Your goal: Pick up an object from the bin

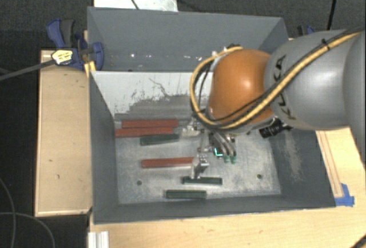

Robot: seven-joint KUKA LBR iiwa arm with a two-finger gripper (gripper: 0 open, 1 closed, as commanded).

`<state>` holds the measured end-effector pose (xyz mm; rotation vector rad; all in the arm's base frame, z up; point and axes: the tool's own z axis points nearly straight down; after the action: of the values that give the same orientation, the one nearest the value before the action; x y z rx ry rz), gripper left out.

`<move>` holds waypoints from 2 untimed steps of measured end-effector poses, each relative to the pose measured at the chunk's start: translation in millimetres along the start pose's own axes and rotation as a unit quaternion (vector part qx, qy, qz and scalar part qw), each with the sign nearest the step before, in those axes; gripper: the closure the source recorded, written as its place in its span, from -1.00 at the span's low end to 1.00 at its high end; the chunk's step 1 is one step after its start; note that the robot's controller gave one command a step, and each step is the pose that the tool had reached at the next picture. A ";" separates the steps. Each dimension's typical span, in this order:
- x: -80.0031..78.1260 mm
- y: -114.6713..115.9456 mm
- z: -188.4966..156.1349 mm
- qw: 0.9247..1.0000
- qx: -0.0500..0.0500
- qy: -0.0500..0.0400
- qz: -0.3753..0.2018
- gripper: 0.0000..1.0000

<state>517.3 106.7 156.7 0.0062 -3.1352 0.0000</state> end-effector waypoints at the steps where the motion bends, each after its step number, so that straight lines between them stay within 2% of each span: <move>1: -2.0 -0.5 -4.2 1.000 -0.001 -0.004 0.002 -1.00; 2: -17.3 -3.0 82.2 0.993 0.000 -0.005 -0.115 1.00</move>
Offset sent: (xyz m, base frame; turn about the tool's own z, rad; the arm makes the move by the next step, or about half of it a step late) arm 0.0146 -0.0039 -0.0867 -0.2330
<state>534.1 103.7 74.4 0.3687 -3.1230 -0.0023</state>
